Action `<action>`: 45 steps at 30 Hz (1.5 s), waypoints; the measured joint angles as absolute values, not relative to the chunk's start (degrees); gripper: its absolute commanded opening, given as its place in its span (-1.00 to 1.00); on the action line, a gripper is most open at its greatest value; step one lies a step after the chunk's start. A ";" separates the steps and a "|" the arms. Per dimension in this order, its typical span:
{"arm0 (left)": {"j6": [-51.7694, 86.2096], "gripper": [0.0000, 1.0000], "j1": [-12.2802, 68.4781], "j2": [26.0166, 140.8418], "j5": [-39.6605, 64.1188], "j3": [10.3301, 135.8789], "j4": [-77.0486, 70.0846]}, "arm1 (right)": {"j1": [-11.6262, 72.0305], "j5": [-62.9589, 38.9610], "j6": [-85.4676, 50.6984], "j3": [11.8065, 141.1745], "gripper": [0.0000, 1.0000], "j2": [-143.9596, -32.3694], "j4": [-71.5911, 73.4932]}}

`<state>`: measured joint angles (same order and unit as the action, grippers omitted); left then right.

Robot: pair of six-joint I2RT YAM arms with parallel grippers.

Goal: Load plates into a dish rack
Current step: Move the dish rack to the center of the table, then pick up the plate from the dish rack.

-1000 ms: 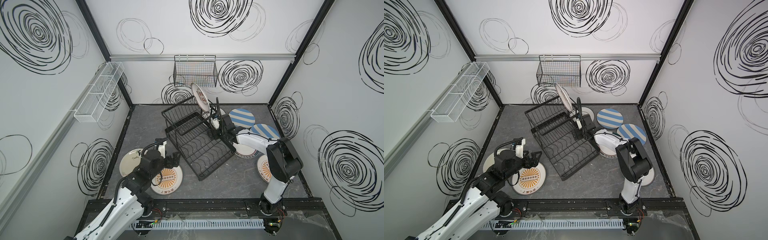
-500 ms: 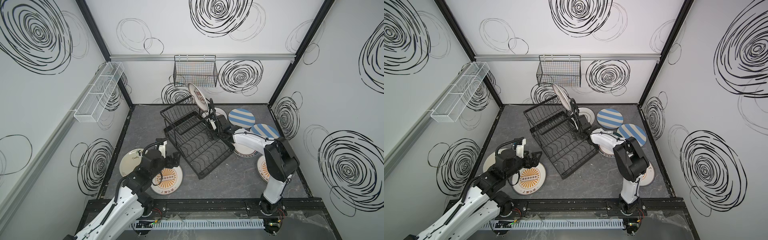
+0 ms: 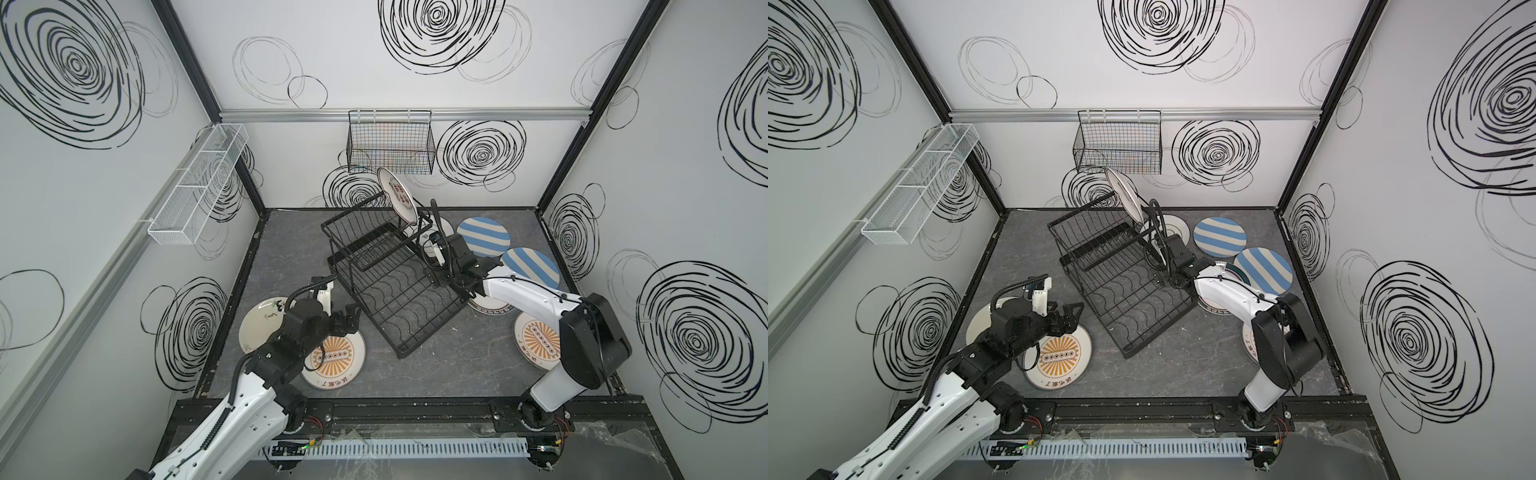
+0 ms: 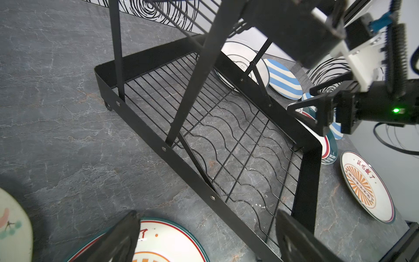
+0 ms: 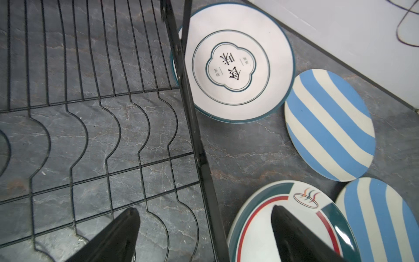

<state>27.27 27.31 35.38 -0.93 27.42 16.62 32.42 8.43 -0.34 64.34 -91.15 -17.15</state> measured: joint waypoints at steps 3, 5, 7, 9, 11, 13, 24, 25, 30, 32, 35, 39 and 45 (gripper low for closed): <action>27.27 0.92 27.29 35.44 -0.93 27.42 16.60 | 31.73 8.38 -1.85 63.94 0.88 -88.16 -18.94; 27.27 0.92 27.29 35.46 -0.91 27.42 16.56 | 31.35 8.23 -2.81 63.40 0.83 -85.36 -20.40; 27.27 0.92 27.29 35.57 -0.89 27.35 16.34 | 31.09 8.03 -3.20 63.02 0.79 -82.24 -20.84; 27.29 0.92 27.29 35.81 -0.80 27.18 15.90 | 31.00 7.70 -3.20 62.81 0.73 -78.46 -20.32; 27.40 0.92 27.27 36.07 -0.54 26.74 15.35 | 30.81 7.01 -3.20 62.98 0.66 -74.83 -18.50; 27.62 0.92 27.27 35.99 -0.40 26.30 15.27 | 30.79 6.15 -3.01 64.82 0.62 -72.84 -17.15; 28.05 0.92 27.27 37.63 -0.01 25.56 13.28 | 33.69 0.27 1.32 85.19 0.52 -84.53 -3.97; 28.12 0.92 27.27 37.69 -0.01 25.47 13.06 | 34.02 0.21 2.07 87.26 0.51 -86.76 -3.40; 28.36 0.92 27.27 37.30 -0.05 25.15 12.51 | 35.11 0.45 5.69 95.81 0.47 -96.16 -3.16; 28.36 0.92 27.27 37.19 -0.05 24.88 12.47 | 35.62 1.02 6.81 97.71 0.44 -98.56 -3.29; 28.36 0.92 27.27 37.45 -0.05 24.73 12.29 | 36.27 2.31 8.38 99.81 0.40 -101.21 -4.12; 28.34 0.92 27.24 38.41 -0.03 24.73 11.79 | 37.06 5.04 9.61 102.41 0.24 -103.57 -5.63; 28.36 0.92 27.24 38.85 -0.03 24.18 11.55 | 37.36 9.78 10.48 104.36 -0.05 -105.71 -7.22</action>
<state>28.36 27.24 38.85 -0.03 24.18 11.55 37.36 9.78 10.48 104.36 -105.71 -7.22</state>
